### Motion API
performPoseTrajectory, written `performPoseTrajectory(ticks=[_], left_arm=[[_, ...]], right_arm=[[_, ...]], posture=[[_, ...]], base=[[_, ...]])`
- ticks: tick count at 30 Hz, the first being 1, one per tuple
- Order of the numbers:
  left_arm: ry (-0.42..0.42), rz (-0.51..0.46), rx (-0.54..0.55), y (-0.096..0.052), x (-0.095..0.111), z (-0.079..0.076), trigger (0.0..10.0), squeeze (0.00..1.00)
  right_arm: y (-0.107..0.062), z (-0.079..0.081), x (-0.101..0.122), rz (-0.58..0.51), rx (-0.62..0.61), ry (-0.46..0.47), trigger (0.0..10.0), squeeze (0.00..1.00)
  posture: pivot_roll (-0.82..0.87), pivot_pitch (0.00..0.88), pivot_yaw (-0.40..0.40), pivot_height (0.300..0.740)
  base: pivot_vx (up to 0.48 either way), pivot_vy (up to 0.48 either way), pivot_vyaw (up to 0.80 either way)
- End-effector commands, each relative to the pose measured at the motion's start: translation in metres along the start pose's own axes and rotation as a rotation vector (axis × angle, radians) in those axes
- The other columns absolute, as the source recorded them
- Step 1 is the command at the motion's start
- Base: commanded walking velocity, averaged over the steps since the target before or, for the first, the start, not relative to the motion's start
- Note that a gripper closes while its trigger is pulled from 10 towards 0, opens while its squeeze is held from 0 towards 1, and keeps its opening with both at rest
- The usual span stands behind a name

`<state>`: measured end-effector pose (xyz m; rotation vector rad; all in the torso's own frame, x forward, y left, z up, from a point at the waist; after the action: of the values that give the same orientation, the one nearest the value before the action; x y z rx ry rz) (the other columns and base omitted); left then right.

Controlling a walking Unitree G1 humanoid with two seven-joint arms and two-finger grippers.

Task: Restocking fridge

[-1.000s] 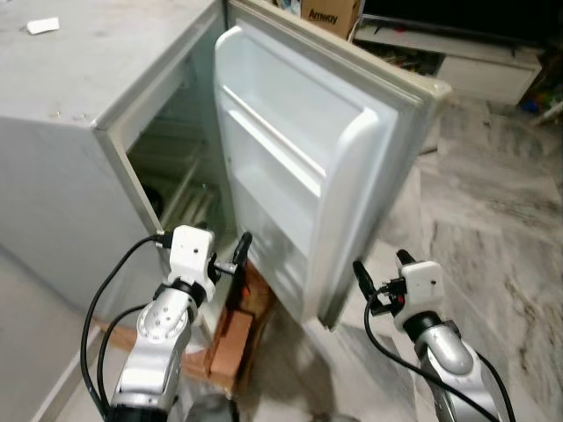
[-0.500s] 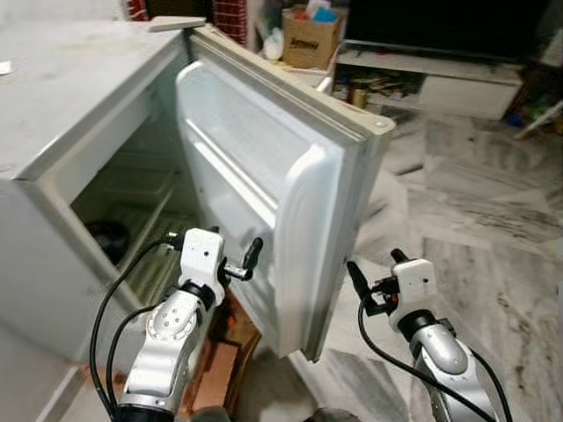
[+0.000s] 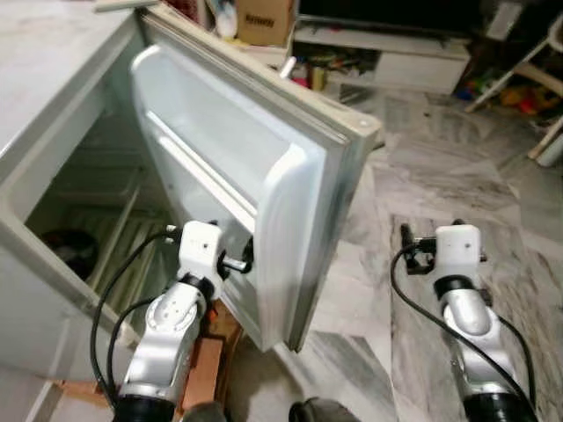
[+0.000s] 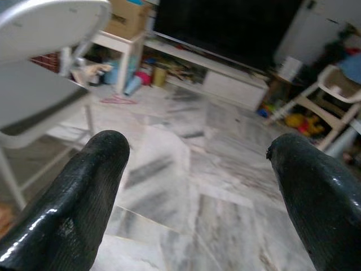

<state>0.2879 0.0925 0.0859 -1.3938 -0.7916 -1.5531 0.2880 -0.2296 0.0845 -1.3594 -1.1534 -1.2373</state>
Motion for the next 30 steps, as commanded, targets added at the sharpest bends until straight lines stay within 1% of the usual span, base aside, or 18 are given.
performPoseTrajectory(ticks=[1,4,5,6,8,10,13,16,18,19,20,21,22,23,24,26,27,30], left_arm=[[0.006,-0.03,-0.063,0.009,0.008,-0.014,10.0,0.0],[0.02,-0.067,-0.135,0.023,0.02,-0.029,10.0,0.0],[0.033,-0.099,-0.186,0.035,0.031,-0.041,10.0,0.0],[0.033,-0.099,-0.186,0.035,0.031,-0.041,10.0,0.0],[0.042,-0.121,-0.213,0.043,0.039,-0.048,10.0,0.0],[0.049,-0.152,-0.253,0.051,0.05,-0.058,10.0,0.0],[0.065,-0.186,-0.295,0.057,0.061,-0.07,10.0,0.0],[0.074,-0.188,-0.294,0.057,0.06,-0.071,10.0,0.0],[0.076,-0.17,-0.263,0.055,0.053,-0.066,10.0,0.0],[0.075,-0.153,-0.232,0.053,0.047,-0.058,10.0,0.0],[0.071,-0.136,-0.198,0.05,0.041,-0.05,10.0,0.0],[0.06,-0.105,-0.132,0.042,0.029,-0.034,10.0,0.0],[0.06,-0.105,-0.132,0.042,0.029,-0.034,10.0,0.0],[0.059,-0.097,-0.114,0.04,0.026,-0.029,10.0,0.0],[0.061,-0.071,-0.044,0.028,0.016,-0.012,10.0,0.0],[0.055,-0.058,-0.006,0.02,0.01,-0.003,10.0,0.0],[0.053,-0.056,-0.001,0.019,0.01,-0.001,10.0,0.0],[0.053,-0.033,0.04,0.007,0.002,0.007,10.0,0.0]], right_arm=[[-0.002,-0.001,-0.006,0.022,-0.008,0.003,10.0,0.0],[-0.006,0.002,-0.01,0.028,-0.002,0.0,10.0,0.0],[-0.01,0.006,-0.013,0.033,0.004,0.002,10.0,0.0],[-0.01,0.006,-0.013,0.033,0.004,0.002,10.0,0.0],[-0.012,0.008,-0.015,0.035,0.004,0.004,10.0,0.0],[-0.014,0.007,-0.017,0.036,-0.001,0.003,10.0,0.0],[-0.016,0.003,-0.018,0.033,-0.026,-0.006,10.0,0.0],[-0.018,-0.001,-0.019,0.033,-0.052,-0.012,10.0,0.0],[-0.019,-0.004,-0.02,0.035,-0.073,-0.027,10.0,0.0],[-0.021,-0.005,-0.02,0.037,-0.089,-0.028,10.0,0.0],[-0.022,-0.006,-0.021,0.039,-0.104,-0.03,10.0,0.0],[-0.024,-0.008,-0.023,0.048,-0.129,-0.037,10.0,0.0],[-0.024,-0.008,-0.023,0.048,-0.129,-0.037,10.0,0.0],[-0.025,-0.009,-0.024,0.052,-0.135,-0.039,10.0,0.0],[-0.026,-0.007,-0.025,0.058,-0.139,-0.034,10.0,0.0],[-0.028,-0.005,-0.026,0.062,-0.134,-0.027,10.0,0.0],[-0.028,-0.005,-0.027,0.064,-0.131,-0.022,10.0,0.0],[-0.029,0.002,-0.029,0.07,-0.1,-0.014,10.0,0.0]], posture=[[-0.04,0.002,-0.036,0.74],[-0.05,0.0,-0.034,0.74],[-0.06,0.0,-0.029,0.74],[-0.06,0.0,-0.029,0.74],[-0.06,0.0,-0.027,0.74],[-0.07,0.0,-0.021,0.74],[-0.08,0.0,-0.018,0.74],[-0.08,0.0,-0.016,0.74],[-0.08,0.0,-0.016,0.74],[-0.07,0.0,-0.017,0.74],[-0.07,0.0,-0.018,0.74],[-0.06,0.0,-0.02,0.74],[-0.06,0.0,-0.02,0.74],[-0.06,0.0,-0.02,0.74],[-0.04,0.0,-0.026,0.74],[-0.04,0.0,-0.026,0.74],[-0.04,0.0,-0.026,0.74],[-0.04,0.0,-0.026,0.74]], base=[[0.0,0.0,0.0],[0.0,0.0,0.0],[0.0,0.0,0.0],[0.0,0.0,0.0],[0.0,0.0,0.0],[0.0,0.0,0.0],[0.0,0.0,0.0],[0.0,0.0,0.0],[0.0,0.0,0.0],[0.0,0.0,0.0],[0.0,0.0,0.0],[0.0,0.0,0.0],[0.0,0.0,0.0],[0.0,0.0,0.0],[0.0,0.0,-0.54],[0.0,0.0,-0.67],[0.0,0.0,-0.8],[0.0,-0.12,-0.8]])
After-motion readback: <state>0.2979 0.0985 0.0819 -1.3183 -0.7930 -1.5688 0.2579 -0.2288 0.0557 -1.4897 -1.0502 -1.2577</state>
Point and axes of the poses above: a point about 5 cm out from each wrist's last joint towards the gripper, its own y axis pointing out of the wrist towards the gripper, its own x axis along the axis of the wrist's last joint, z = x × y, the point moved 2 cm from there along y, pointing out of the wrist towards the gripper, and after that the axes turned 11 degrees about y, right-handed, at the moved point
